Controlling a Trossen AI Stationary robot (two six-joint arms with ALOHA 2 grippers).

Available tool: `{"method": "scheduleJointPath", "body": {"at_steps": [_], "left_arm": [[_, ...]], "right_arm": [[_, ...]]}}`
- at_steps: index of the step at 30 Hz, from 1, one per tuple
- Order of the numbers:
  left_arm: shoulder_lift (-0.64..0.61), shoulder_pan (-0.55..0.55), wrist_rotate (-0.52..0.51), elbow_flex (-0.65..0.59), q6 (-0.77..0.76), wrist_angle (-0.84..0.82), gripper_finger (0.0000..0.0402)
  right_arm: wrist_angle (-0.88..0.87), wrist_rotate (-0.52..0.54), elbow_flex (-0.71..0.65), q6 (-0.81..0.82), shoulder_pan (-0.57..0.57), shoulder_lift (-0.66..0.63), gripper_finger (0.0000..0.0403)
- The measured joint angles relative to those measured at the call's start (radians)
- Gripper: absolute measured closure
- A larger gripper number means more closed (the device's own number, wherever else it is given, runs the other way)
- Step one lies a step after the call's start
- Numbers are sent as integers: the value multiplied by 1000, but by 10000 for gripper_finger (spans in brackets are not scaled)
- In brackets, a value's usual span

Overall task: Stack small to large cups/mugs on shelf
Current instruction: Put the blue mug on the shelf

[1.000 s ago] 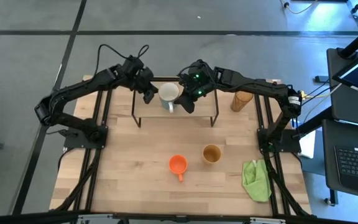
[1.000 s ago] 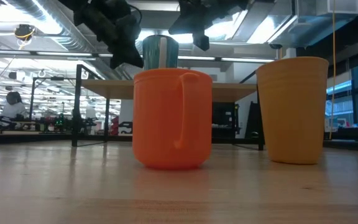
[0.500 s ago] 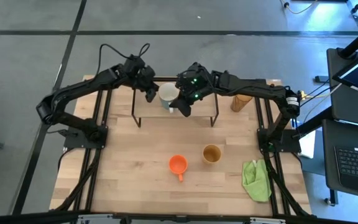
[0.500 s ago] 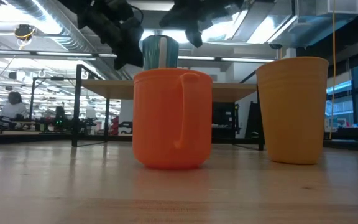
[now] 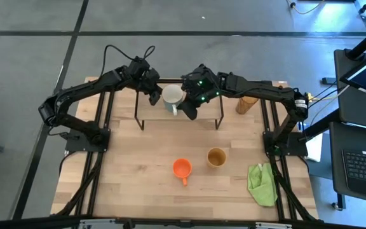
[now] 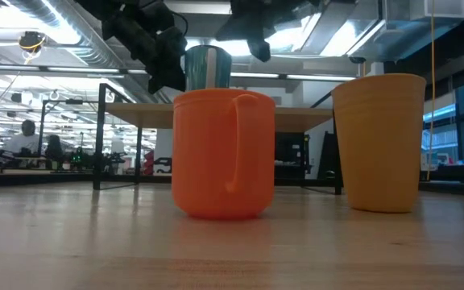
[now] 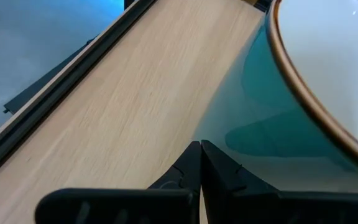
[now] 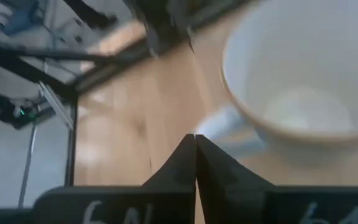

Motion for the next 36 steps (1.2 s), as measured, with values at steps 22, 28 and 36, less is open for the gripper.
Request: {"method": "scheduleJointPath", "body": {"at_steps": [22,28,36], "left_arm": [[0,1,-5,0,14,-12,401],[0,1,-6,0,13,-12,401],[0,2,-6,0,13,-12,401]], "right_arm": [[-66,109,-6,-25,32,5,402],[-66,142,-6,-25,29,5,402],[-43,145,-6,-24,29,23,403]]}}
